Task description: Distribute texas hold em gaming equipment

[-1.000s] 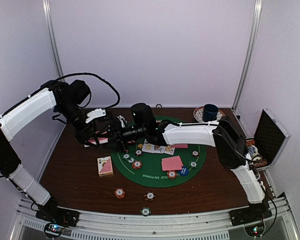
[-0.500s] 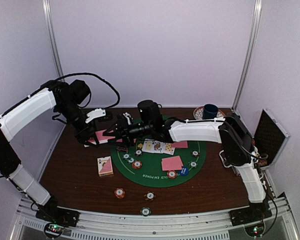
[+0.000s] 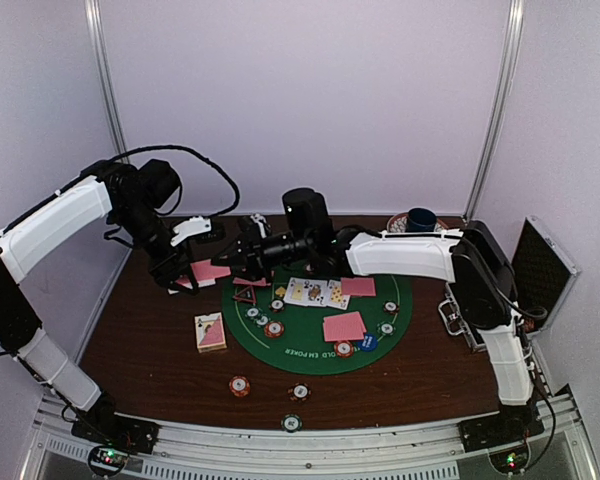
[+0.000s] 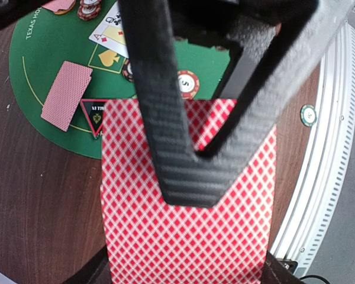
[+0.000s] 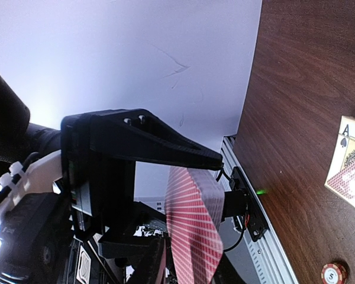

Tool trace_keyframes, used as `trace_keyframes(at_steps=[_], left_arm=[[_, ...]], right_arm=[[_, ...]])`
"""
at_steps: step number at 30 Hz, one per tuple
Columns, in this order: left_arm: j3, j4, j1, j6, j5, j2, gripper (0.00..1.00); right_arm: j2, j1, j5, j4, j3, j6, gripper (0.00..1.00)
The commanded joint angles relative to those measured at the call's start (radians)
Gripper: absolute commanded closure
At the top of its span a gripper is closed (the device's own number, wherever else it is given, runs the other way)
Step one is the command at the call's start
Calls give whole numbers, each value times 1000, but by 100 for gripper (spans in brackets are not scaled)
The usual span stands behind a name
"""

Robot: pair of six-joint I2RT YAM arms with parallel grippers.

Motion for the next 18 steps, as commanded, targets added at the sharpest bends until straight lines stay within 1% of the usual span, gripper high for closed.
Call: trace_keyframes(at_steps=[1,4,11,18], left_arm=[[7,16,0,10,15,-27,100],[6,17,0,10,9,-27,100],[4,18,0,14,3,-23,100],[-4,18,0,20,-12,-18,100]], right_arm=[[-59,-13,-19,-2,-18,-4,77],[-66,-18,-22,-3,-35,-7,81],[-87,-32,-30,-7,-59,-9,99],[-142,-75,-31,18,-124,-4,100]])
